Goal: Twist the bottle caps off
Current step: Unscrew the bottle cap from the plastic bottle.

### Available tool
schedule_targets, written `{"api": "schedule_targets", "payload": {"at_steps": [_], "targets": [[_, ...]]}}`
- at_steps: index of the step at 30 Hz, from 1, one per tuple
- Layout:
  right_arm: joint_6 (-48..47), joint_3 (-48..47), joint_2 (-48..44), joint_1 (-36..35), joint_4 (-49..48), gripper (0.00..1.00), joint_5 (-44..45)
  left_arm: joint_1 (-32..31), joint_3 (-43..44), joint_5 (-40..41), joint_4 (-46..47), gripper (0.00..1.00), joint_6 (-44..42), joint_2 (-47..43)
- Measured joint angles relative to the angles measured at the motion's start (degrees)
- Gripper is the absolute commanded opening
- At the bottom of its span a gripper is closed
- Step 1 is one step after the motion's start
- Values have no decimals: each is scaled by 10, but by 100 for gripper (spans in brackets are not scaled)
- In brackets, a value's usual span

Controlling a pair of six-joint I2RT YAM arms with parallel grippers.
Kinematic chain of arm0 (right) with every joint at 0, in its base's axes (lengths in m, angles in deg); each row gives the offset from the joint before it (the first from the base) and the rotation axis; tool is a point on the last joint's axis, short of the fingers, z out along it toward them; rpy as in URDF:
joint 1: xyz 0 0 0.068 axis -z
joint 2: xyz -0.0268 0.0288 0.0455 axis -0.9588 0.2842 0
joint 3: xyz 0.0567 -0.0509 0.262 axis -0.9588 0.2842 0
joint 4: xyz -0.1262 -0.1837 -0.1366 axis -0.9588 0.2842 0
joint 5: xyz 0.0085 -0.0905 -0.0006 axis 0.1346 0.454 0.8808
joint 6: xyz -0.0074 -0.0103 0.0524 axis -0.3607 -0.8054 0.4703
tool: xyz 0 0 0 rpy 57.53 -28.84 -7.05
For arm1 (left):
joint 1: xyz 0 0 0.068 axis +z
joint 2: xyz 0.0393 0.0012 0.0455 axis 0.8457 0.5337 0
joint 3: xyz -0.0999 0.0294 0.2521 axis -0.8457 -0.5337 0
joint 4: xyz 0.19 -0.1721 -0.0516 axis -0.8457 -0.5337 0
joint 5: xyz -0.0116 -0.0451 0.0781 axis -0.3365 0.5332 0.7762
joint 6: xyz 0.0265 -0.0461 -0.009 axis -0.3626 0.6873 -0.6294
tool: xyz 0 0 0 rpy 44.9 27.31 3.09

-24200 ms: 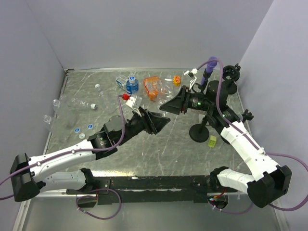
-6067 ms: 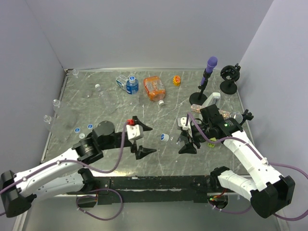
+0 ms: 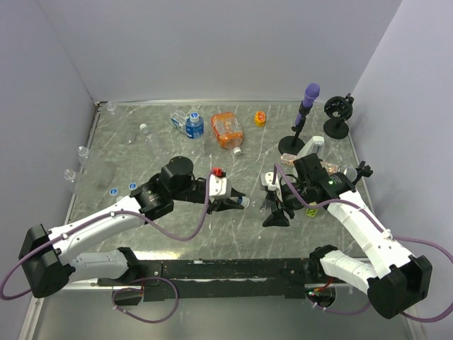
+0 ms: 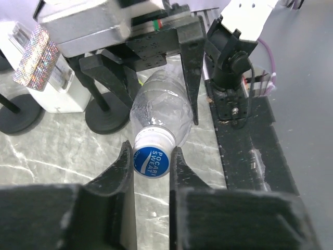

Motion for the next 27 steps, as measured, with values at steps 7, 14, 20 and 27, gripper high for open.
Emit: {"api": "schedule_targets", "payload": {"at_steps": [7,14,20,27], "targets": [[15,0,-3,3,0,16,-12,1,88,57,-109,1,223,32],[26,0,-3,5,3,16,-9,11,143,107,-215,1,525,65],[20,0,-2,5,2,16,-9,10,156,135,-256,44,612,67],[9,0,-3,5,-2,16,-5,10,166,131,-266,81,634,69]]}}
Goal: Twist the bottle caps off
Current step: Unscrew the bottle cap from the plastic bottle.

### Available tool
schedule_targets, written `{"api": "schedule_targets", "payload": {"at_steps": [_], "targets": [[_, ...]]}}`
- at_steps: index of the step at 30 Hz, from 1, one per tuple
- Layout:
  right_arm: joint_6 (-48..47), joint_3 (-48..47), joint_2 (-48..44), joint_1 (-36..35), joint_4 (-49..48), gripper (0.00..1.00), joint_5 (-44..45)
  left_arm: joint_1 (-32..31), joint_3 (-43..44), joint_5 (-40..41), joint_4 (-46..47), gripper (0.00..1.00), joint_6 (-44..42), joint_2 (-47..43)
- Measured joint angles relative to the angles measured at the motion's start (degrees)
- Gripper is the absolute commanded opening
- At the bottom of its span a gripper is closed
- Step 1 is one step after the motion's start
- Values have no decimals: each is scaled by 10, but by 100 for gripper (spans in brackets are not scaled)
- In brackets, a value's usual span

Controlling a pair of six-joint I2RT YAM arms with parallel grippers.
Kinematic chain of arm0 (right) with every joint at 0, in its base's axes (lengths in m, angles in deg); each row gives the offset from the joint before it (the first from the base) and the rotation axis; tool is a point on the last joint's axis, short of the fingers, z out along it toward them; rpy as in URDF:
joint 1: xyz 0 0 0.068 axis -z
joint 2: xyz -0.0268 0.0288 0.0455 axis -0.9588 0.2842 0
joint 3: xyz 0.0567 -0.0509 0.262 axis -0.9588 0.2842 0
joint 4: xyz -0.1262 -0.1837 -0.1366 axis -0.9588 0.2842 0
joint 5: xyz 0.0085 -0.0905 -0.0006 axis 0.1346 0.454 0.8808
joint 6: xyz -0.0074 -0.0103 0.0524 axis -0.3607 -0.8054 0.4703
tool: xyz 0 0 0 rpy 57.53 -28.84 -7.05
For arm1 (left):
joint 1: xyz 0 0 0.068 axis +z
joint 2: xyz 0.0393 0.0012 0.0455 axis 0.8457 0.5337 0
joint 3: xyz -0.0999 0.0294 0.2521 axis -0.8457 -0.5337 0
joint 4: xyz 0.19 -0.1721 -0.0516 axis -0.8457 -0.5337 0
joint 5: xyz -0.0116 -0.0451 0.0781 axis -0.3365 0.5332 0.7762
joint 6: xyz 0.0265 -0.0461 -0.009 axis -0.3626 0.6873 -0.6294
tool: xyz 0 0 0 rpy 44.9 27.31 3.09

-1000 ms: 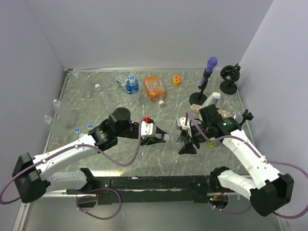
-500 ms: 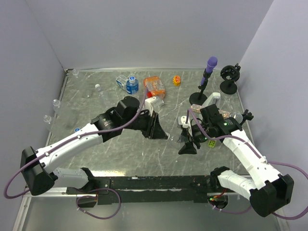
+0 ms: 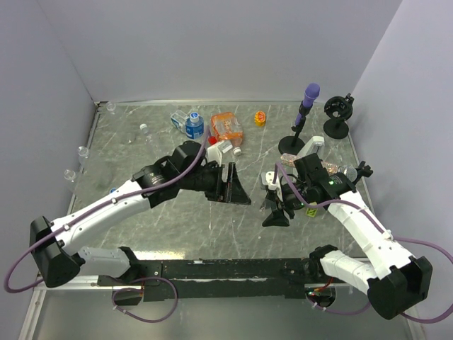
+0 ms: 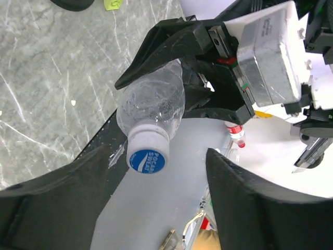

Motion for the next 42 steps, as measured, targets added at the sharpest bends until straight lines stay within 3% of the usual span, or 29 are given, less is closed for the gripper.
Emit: {"api": "schedule_targets", "payload": {"at_steps": [4,8,13,18,22,28,36,42], "targets": [[-2,0,0,0,0,16,0,1,0,7,-9,97,-33,-23],[-3,0,0,0,0,16,0,3,-73,26,43,97,-132,-128],[-5,0,0,0,0,16,1,3,-268,14,197,97,-301,-294],[-5,0,0,0,0,16,1,2,-333,-9,284,99,-485,-285],[-5,0,0,0,0,16,0,3,-297,-32,302,88,-578,-205],[-5,0,0,0,0,16,0,3,-234,-77,313,62,-627,-128],[-5,0,0,0,0,16,0,6,-202,-129,321,52,-639,-87],[-5,0,-1,0,0,16,1,7,-196,-147,308,8,-639,-82]]}}
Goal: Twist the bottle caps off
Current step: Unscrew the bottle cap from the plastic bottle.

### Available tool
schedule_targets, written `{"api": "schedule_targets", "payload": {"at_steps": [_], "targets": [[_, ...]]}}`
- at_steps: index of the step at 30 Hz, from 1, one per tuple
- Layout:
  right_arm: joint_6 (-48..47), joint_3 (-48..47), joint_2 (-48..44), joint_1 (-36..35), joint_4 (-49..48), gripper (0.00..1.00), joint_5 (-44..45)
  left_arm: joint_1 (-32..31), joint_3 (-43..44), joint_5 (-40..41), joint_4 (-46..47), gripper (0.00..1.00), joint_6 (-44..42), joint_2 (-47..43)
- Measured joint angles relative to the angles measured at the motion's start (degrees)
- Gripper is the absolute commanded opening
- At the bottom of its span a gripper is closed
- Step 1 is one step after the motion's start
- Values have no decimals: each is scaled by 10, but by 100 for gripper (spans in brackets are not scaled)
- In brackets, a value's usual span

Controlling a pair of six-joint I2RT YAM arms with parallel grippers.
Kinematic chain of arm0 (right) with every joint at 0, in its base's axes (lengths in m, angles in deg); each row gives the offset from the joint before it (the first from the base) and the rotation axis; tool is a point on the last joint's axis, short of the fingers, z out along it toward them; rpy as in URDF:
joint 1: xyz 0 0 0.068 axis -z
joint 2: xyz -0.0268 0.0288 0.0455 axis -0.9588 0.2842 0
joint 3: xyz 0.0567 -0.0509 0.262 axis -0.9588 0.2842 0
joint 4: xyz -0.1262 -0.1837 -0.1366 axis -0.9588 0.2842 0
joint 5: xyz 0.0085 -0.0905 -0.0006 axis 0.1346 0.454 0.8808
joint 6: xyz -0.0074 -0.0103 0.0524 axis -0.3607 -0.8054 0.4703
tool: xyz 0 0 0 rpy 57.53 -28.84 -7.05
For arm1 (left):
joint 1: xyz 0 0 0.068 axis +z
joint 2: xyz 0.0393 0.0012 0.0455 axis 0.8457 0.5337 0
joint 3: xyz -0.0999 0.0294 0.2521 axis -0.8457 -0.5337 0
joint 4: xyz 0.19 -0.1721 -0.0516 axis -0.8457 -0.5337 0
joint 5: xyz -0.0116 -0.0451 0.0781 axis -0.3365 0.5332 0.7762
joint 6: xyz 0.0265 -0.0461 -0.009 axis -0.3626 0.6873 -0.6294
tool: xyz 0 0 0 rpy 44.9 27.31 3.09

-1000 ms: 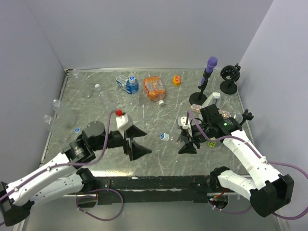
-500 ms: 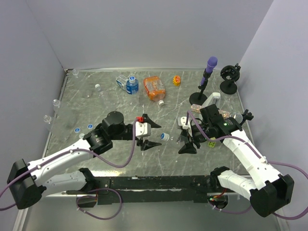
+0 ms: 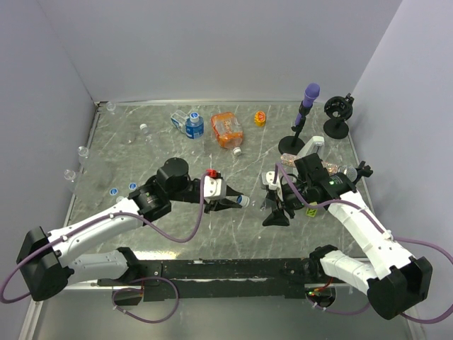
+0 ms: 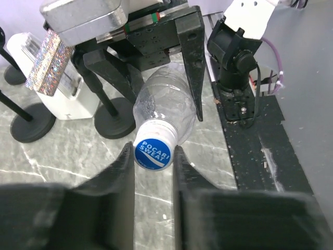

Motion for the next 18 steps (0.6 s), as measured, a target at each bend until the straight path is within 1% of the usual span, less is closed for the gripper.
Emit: {"api": "schedule_targets", "payload": {"at_steps": [1,2,5,6,9,11,14,17,18], "targets": [[0,0,0,0,0,16,0,1,4,-2,-7,3,2,1],[0,0,0,0,-1,16,0,2,7,-3,-10,1,9,2],[2,0,-2,0,-1,16,-1,3,12,1,-16,1,49,2],[3,0,-3,0,0,16,-3,3,15,5,-17,1,75,2],[12,0,-6,0,-1,16,-10,2,30,35,-34,1,194,3],[17,0,-6,0,-2,16,-15,3,52,56,-66,0,286,10],[22,0,-6,1,-1,16,-16,5,75,80,-108,1,433,19],[22,0,-5,1,0,16,-15,4,84,125,-151,1,587,17],[22,0,-5,1,-1,16,-15,3,87,135,-160,1,611,16]]}}
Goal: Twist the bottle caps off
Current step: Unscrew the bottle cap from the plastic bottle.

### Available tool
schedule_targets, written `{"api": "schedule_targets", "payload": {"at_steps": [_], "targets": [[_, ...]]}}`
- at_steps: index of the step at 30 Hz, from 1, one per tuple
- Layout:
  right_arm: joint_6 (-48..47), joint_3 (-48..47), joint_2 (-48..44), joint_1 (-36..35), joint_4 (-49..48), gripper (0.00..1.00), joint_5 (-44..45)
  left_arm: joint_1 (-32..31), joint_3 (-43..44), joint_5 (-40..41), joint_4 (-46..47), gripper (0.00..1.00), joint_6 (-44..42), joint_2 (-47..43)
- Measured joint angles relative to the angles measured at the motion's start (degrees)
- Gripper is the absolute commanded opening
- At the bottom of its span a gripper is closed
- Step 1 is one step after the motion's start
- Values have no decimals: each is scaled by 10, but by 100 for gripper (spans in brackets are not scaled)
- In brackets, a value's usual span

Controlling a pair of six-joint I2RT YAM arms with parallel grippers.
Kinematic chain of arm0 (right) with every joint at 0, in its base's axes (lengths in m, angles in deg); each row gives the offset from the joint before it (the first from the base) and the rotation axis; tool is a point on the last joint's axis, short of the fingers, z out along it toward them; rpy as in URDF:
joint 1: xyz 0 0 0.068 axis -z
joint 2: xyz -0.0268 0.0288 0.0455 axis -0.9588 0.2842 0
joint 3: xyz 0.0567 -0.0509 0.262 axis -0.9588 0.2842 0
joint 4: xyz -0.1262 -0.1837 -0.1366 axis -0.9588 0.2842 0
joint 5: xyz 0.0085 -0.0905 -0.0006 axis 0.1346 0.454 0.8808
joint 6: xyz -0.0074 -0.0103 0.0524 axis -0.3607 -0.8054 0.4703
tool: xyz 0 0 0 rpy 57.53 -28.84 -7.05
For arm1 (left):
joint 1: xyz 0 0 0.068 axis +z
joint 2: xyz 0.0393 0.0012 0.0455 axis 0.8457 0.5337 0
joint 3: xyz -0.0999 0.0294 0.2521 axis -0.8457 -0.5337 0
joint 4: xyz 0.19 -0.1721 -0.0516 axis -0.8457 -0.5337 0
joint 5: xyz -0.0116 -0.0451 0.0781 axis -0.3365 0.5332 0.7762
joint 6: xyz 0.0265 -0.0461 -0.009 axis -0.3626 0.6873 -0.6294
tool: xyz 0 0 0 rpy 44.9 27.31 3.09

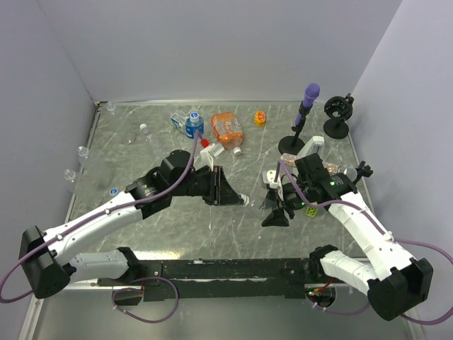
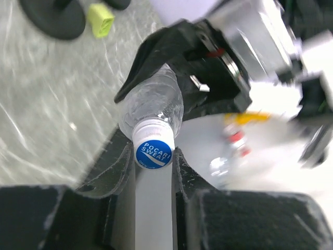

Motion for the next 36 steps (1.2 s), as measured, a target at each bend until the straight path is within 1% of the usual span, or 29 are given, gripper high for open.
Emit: {"api": "schedule_targets", "payload": {"at_steps": [1,3,5,7,9,11,14,15,16,17,19,22,25,26,29,31,34,36], "targets": [[0,0,1,0,-3,16,-1,-3,7,18,-19,1,40,-1],[-1,0,1,0,-6,16,-3,-9,18,40,-45,1,87,-3],[-3,0,1,0,-8,16,-5,-13,26,51,-65,5,121,-3],[-5,0,1,0,-9,16,-5,-14,29,58,-75,34,137,-3],[-7,0,1,0,-9,16,-5,-15,30,60,-77,69,141,-3],[-11,0,1,0,-10,16,0,-15,30,55,-76,88,137,-4],[-15,0,1,0,-10,16,5,-11,28,28,-67,98,104,-17],[-15,0,1,0,-10,16,6,-9,26,19,-64,99,86,-24],[-16,0,1,0,-10,16,6,-7,22,12,-63,97,59,-35],[-16,0,1,0,-10,16,7,-6,18,7,-62,97,36,-45],[-17,0,1,0,-10,16,9,-3,-3,0,-56,97,-35,-76],[-17,0,1,0,-10,16,10,-2,-68,-10,-22,97,-159,-137],[-17,0,1,0,-10,16,11,-2,-156,-21,22,97,-309,-198],[-17,0,0,0,-10,16,12,-2,-181,-24,38,97,-360,-210],[-17,0,-3,0,-10,17,13,-2,-214,-24,76,99,-473,-209],[-17,1,-4,0,-10,17,13,-2,-209,-25,98,93,-529,-186],[-18,2,-5,0,-9,17,12,-2,-172,-33,115,82,-595,-128],[-19,2,-5,0,-9,17,12,-1,-143,-45,125,72,-622,-94]]}}
